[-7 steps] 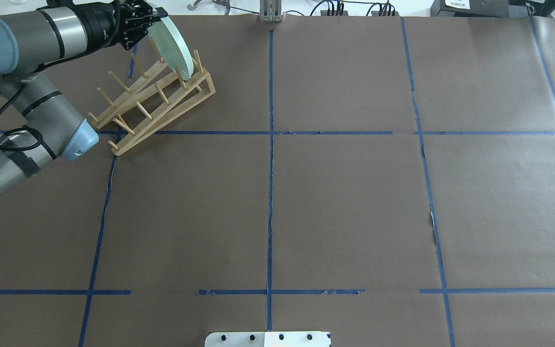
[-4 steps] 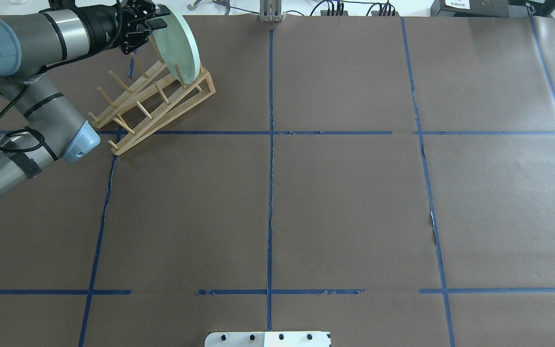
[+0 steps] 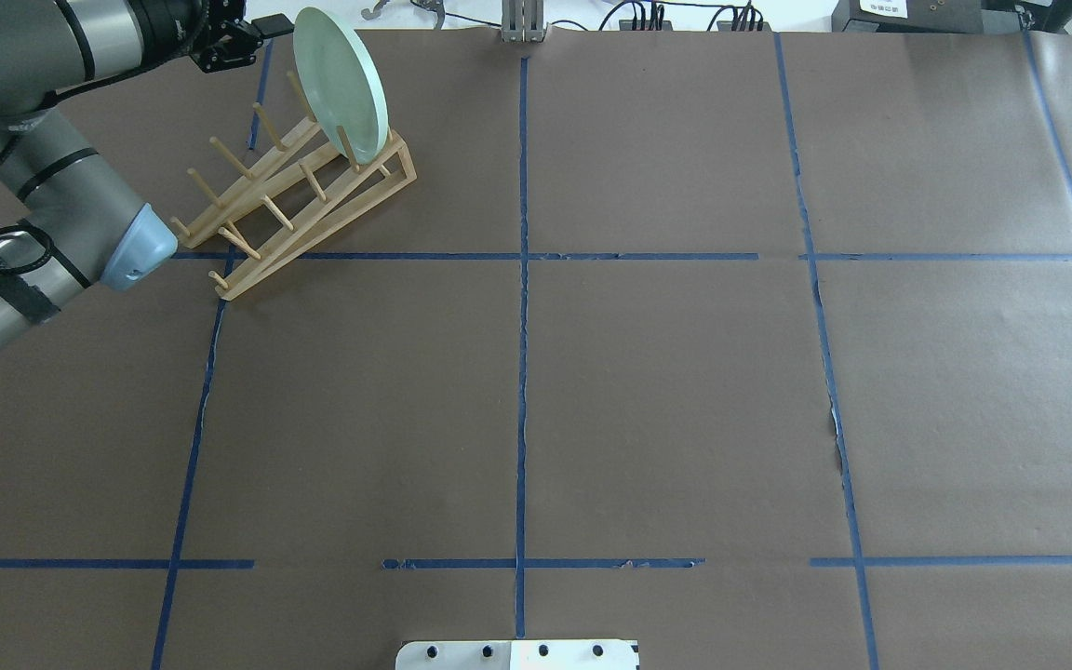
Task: Place plate on rack
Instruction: 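Open the left gripper and withdraw it away from the plate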
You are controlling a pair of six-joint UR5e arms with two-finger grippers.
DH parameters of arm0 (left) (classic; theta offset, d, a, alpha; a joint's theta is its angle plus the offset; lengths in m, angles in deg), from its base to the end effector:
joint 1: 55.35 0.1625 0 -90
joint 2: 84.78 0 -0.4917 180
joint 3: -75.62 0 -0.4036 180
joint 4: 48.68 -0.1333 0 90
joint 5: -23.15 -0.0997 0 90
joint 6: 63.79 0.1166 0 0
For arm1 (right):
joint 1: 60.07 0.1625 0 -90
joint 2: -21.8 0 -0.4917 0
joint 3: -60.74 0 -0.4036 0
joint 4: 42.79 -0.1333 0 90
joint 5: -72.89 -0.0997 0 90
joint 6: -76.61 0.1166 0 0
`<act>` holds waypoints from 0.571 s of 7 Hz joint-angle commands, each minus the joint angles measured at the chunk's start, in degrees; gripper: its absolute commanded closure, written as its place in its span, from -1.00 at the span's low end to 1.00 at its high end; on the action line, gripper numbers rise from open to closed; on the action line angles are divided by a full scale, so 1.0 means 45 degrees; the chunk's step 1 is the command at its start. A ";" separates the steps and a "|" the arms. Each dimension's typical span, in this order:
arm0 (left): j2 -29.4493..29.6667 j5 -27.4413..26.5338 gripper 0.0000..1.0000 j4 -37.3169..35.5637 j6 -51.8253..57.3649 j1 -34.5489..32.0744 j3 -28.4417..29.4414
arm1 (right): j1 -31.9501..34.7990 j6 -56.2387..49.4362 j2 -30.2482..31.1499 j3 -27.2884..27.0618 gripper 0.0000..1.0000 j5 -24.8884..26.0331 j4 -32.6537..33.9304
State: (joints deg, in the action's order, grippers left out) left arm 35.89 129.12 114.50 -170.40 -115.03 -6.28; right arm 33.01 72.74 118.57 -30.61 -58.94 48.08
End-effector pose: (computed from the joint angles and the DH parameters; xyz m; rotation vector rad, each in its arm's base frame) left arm 0.2787 -0.6770 0.3201 0.4265 1.6728 -0.7677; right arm 0.0787 -0.4298 0.7862 -0.0605 -0.7343 0.0269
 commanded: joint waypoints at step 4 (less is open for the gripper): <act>-0.2146 0.4108 -1.00 -1.4065 1.3573 -0.3608 -0.4725 | 0.0000 0.0000 0.0000 0.0006 -1.00 0.0000 0.0000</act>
State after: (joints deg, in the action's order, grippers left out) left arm 27.79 147.14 67.82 -129.19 -128.26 -24.24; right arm 33.01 72.75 118.57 -30.58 -58.94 48.09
